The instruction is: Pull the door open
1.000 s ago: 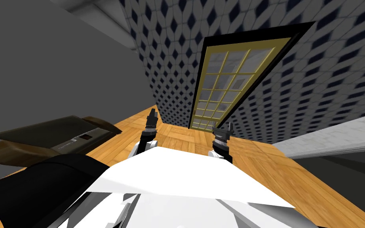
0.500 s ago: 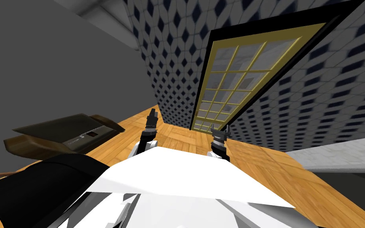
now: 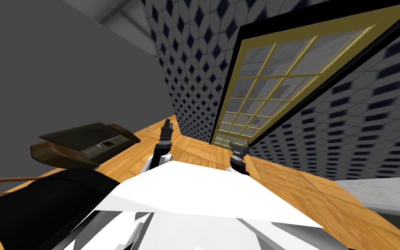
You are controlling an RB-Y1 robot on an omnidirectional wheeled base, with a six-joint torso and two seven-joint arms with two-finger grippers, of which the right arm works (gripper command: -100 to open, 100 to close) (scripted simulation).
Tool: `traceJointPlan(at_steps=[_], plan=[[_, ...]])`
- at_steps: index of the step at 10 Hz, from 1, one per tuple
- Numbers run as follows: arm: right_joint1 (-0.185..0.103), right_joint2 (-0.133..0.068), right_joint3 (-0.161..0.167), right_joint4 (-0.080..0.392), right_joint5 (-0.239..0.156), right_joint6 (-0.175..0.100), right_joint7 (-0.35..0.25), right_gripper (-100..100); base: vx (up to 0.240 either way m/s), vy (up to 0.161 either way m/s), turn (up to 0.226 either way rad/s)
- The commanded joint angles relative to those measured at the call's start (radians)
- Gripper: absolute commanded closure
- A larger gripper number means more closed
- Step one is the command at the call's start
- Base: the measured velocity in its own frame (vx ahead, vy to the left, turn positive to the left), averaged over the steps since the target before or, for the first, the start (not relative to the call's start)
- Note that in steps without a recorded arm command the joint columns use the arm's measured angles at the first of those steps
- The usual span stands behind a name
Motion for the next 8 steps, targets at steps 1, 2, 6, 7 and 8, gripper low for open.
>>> traceJointPlan(at_steps=[1, 2, 6, 7, 8], plan=[[-0.008, -0.008, 0.01, 0.036, -0.031, -0.013, -0.029, -100, 0.099, 0.003, 0.112], [-0.01, -0.013, 0.016, 0.056, -0.05, -0.021, -0.045, -100, 0.106, -0.011, 0.098], [-0.021, -0.032, 0.044, 0.136, -0.124, -0.052, -0.111, -100, 0.105, -0.009, 0.121], [-0.023, -0.037, 0.051, 0.156, -0.143, -0.06, -0.127, -100, 0.09, -0.016, 0.101], [-0.026, -0.041, 0.058, 0.177, -0.161, -0.068, -0.144, -100, 0.114, -0.016, 0.105]])
